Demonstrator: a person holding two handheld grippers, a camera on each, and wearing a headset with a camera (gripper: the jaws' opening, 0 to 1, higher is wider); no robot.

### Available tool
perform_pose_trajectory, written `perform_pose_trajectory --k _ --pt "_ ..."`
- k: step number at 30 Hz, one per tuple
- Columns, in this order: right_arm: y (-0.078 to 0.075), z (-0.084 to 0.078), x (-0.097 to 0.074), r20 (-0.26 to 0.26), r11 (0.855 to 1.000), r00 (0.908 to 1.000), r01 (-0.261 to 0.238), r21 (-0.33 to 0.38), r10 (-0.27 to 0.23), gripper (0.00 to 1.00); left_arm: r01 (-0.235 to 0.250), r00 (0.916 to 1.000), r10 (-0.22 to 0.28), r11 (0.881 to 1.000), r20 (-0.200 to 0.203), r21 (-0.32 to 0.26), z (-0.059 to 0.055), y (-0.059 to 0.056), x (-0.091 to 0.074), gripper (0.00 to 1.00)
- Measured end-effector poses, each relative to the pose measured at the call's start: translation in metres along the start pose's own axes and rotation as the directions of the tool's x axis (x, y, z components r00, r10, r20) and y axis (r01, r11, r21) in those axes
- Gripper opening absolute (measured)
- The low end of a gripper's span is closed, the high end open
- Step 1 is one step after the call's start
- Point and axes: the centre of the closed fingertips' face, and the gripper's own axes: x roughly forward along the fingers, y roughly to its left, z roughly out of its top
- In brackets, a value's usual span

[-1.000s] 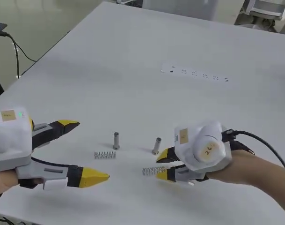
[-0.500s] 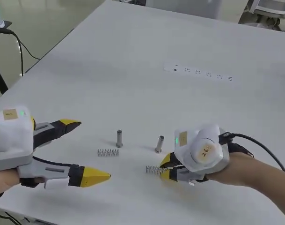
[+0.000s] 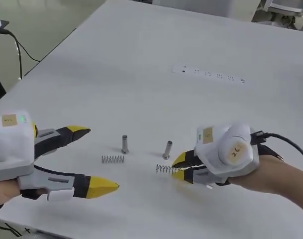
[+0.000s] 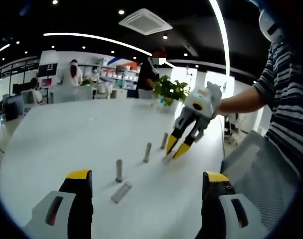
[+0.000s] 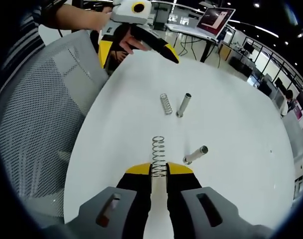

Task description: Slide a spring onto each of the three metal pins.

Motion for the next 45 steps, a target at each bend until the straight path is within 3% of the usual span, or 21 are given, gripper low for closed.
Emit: perform_pose_trajectory --k 11,19,26,30,35,39,45 --pt "0.001 0.011 -0.025 0.027 0.999 0.9987 0.042 0.011 -0.043 0.08 0.049 0.9988 -0.049 0.998 0.004 0.037 0.005 -0.010 0.005 0.82" --pt "0.007 0.015 -0.032 0.020 0.999 0.9987 0.047 -0.005 -0.047 0.08 0.077 0.9964 -0.080 0.993 0.030 0.084 0.018 -0.012 0.009 0.73" --pt "0.012 0.022 -0.035 0.030 0.999 0.9981 0.053 0.002 -0.054 0.08 0.165 0.9863 -0.164 0.978 -0.017 0.124 0.016 -0.025 0.020 0.64" --pt "0.015 0.025 -0.036 0.031 0.999 0.9983 0.051 -0.012 -0.050 0.08 0.214 0.9769 -0.212 0.968 -0.029 0.134 0.016 -0.032 0.027 0.62" --pt "0.016 0.028 -0.038 0.038 0.998 0.9977 0.057 -0.008 -0.056 0.08 0.292 0.9558 -0.282 0.945 -0.082 0.145 0.006 -0.046 0.035 0.57" --pt "0.018 0.029 -0.039 0.035 0.998 0.9980 0.054 -0.017 -0.053 0.08 0.333 0.9426 -0.326 0.934 -0.073 0.128 0.008 -0.055 0.041 0.52" --pt "0.021 0.034 -0.038 0.038 0.998 0.9979 0.054 -0.021 -0.053 0.08 0.368 0.9298 -0.364 0.923 -0.052 0.110 0.014 -0.058 0.055 0.42"
